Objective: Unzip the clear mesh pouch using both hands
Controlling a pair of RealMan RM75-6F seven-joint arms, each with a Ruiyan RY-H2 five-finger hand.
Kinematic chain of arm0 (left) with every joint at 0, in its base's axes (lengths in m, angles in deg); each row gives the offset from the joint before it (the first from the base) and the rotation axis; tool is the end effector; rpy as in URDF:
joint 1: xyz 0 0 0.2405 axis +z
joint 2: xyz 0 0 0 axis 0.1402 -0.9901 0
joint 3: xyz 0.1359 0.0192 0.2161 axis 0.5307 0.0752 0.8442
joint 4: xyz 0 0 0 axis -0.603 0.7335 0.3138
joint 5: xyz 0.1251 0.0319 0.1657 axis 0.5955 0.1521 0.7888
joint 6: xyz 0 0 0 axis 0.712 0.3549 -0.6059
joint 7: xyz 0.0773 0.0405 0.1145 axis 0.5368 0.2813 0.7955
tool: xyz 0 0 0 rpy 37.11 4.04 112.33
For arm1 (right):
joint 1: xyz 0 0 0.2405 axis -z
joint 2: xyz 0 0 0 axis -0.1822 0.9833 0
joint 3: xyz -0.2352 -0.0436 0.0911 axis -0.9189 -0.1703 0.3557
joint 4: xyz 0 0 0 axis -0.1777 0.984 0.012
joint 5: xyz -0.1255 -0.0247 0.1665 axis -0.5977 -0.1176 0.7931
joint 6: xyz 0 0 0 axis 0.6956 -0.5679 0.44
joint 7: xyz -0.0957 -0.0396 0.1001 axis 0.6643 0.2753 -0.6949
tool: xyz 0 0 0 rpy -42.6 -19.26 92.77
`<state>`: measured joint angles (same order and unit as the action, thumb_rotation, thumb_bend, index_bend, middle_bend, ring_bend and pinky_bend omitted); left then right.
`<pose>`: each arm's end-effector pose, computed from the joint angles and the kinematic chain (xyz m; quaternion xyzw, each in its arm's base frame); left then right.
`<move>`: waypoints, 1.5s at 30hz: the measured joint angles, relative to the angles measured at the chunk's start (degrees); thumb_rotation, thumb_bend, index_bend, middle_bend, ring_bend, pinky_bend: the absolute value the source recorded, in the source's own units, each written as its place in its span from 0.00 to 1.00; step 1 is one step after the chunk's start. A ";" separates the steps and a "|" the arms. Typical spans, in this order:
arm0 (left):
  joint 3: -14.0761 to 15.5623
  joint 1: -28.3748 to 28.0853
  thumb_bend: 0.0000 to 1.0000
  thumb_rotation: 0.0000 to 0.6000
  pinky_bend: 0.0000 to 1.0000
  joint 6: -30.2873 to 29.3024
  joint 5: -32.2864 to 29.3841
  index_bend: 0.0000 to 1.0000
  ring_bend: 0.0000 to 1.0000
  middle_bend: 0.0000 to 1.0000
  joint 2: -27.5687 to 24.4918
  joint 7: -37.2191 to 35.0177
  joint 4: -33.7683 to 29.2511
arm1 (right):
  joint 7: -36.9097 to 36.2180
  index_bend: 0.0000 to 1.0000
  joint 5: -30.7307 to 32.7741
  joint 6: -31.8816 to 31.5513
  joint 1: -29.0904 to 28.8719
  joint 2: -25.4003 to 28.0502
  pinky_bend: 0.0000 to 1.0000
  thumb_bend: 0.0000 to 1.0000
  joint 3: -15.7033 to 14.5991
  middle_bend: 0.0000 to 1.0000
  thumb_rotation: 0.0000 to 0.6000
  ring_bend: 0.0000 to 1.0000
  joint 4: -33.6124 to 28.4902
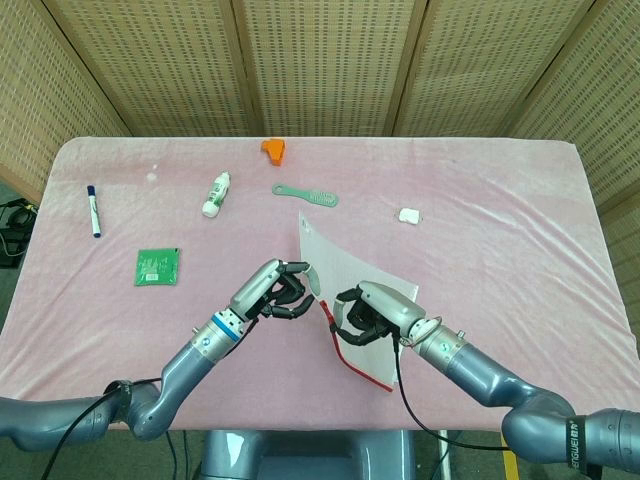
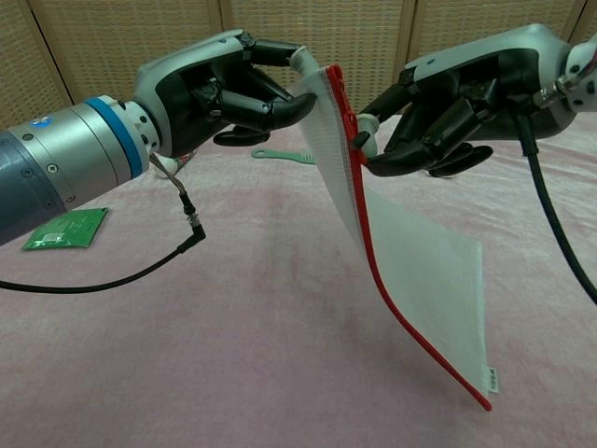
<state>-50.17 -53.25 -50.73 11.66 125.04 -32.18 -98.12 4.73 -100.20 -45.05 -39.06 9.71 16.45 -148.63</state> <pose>-0.0475 0.3149 -0.0174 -0.5386 -0.6001 -0.5903 0.0357 -0.0662 -0.3041 0.0696 0.6378 -0.6572 0.3789 0.1333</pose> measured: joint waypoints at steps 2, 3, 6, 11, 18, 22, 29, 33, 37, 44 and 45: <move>-0.37 0.00 0.73 1.00 1.00 -0.08 -0.13 0.89 0.89 1.00 -0.32 -0.22 -0.54 | 0.76 0.82 0.41 -0.18 -0.31 -0.05 1.00 0.87 -0.29 1.00 1.00 0.94 -0.02; -0.49 -0.01 0.73 1.00 1.00 -0.09 -0.20 0.89 0.89 1.00 -0.46 -0.31 -0.72 | 1.36 0.82 0.81 -0.33 -0.55 -0.06 1.00 0.87 -0.50 1.00 1.00 0.94 -0.08; -0.71 -0.04 0.73 1.00 1.00 -0.14 -0.30 0.89 0.89 1.00 -0.60 -0.41 -0.91 | 2.73 0.82 1.90 -0.78 -1.14 -0.04 1.00 0.87 -0.98 1.00 1.00 0.94 -0.35; -1.03 -0.14 0.73 1.00 1.00 -0.26 -0.41 0.89 0.89 1.00 -0.64 -0.47 -1.37 | 4.29 0.82 3.54 -1.48 -1.87 0.12 1.00 0.87 -1.51 1.00 1.00 0.94 -0.90; -1.72 -0.14 0.73 1.00 1.00 -0.75 -0.83 0.89 0.89 1.00 -0.54 -0.59 -1.72 | 6.26 0.82 4.74 -1.81 -2.55 0.34 1.00 0.87 -2.52 1.00 1.00 0.94 -1.15; -2.17 -0.16 0.73 1.00 1.00 -0.94 -1.25 0.89 0.89 1.00 -0.47 -0.70 -1.85 | 7.46 0.82 5.35 -1.95 -2.89 0.52 1.00 0.87 -3.21 1.00 1.00 0.94 -1.23; -3.08 0.04 0.73 1.00 1.00 -1.69 -1.62 0.89 0.89 1.00 -0.69 -1.38 -2.33 | 9.52 0.82 7.05 -2.14 -3.62 0.81 1.00 0.87 -4.51 1.00 1.00 0.94 -0.89; -3.80 0.28 0.73 1.00 1.00 -2.41 -1.68 0.89 0.89 1.00 -1.43 -1.61 -3.03 | 10.88 0.82 7.99 -2.30 -4.01 1.10 1.00 0.87 -5.43 1.00 1.00 0.94 -0.54; -4.20 0.82 0.73 1.00 1.00 -3.29 -1.67 0.89 0.89 1.00 -2.36 -1.77 -3.72 | 11.79 0.82 8.61 -2.44 -4.07 1.25 1.00 0.87 -6.33 1.00 1.00 0.94 0.12; -5.99 1.33 0.73 1.00 1.00 -4.00 -2.33 0.89 0.89 1.00 -4.70 -2.48 -4.96 | 12.64 0.82 9.09 -2.73 -3.48 1.44 1.00 0.87 -7.58 1.00 1.00 0.94 1.72; -6.35 1.34 0.73 1.00 1.00 -3.96 -2.56 0.89 0.89 1.00 -5.22 -2.60 -5.18 | 12.65 0.82 9.09 -2.72 -3.32 1.46 1.00 0.87 -7.73 1.00 1.00 0.94 2.04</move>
<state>-56.51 -51.91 -54.69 9.10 119.82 -34.78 -103.31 17.38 -91.11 -47.77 -42.37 11.16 8.72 -146.59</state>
